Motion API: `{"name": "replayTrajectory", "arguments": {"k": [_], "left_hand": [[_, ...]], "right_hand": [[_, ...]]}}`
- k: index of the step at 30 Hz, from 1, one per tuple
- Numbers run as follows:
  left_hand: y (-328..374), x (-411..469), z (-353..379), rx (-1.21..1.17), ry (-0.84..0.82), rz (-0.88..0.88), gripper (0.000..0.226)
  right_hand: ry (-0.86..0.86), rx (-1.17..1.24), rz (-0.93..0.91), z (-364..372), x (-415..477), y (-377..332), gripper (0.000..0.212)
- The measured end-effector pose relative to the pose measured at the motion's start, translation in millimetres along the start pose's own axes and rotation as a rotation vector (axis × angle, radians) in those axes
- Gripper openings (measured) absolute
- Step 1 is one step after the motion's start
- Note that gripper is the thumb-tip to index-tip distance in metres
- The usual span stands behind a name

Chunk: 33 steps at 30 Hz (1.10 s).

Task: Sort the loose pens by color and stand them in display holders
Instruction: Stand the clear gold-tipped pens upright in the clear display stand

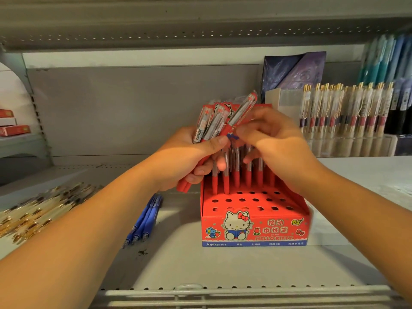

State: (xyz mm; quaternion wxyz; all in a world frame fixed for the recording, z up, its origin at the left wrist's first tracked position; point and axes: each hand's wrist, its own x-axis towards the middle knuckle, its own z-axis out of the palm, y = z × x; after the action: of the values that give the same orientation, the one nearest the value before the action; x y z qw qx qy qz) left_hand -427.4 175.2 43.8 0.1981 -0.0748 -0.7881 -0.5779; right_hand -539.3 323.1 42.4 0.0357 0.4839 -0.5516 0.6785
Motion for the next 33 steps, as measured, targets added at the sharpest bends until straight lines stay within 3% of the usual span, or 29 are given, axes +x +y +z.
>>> {"name": "replayTrajectory", "arguments": {"k": [6, 10, 15, 19, 26, 29, 33], "left_hand": [[1.4, -2.1, 1.4, 0.058, -0.074, -0.032, 0.035], [3.4, -2.5, 1.1, 0.065, -0.033, -0.023, 0.017], [4.8, -3.1, 3.6, 0.033, -0.005, -0.026, 0.024], [4.8, -2.9, 1.8, 0.116, -0.009, -0.004, 0.029], [0.9, -1.6, -2.0, 0.012, -0.018, -0.054, 0.053], [1.0, -1.7, -4.0, -0.077, -0.077, -0.098, 0.031], [0.9, -1.8, -4.9, -0.112, -0.092, -0.112, 0.022]], "right_hand": [[0.081, 0.252, 0.013, -2.8, 0.6, -8.0, 0.012], [0.132, 0.342, 0.003, -5.2, 2.1, -8.0, 0.011], [0.257, 0.436, -0.051, -9.1, 5.5, -10.5, 0.021], [0.283, 0.306, -0.076, -14.1, 7.1, -7.4, 0.029], [0.123, -0.191, -0.099, -7.6, 7.2, 12.7, 0.046], [0.102, -0.284, -0.115, -7.2, 6.1, 13.5, 0.058], [0.065, -0.316, -0.098, -8.4, 6.1, 12.5, 0.062]]}}
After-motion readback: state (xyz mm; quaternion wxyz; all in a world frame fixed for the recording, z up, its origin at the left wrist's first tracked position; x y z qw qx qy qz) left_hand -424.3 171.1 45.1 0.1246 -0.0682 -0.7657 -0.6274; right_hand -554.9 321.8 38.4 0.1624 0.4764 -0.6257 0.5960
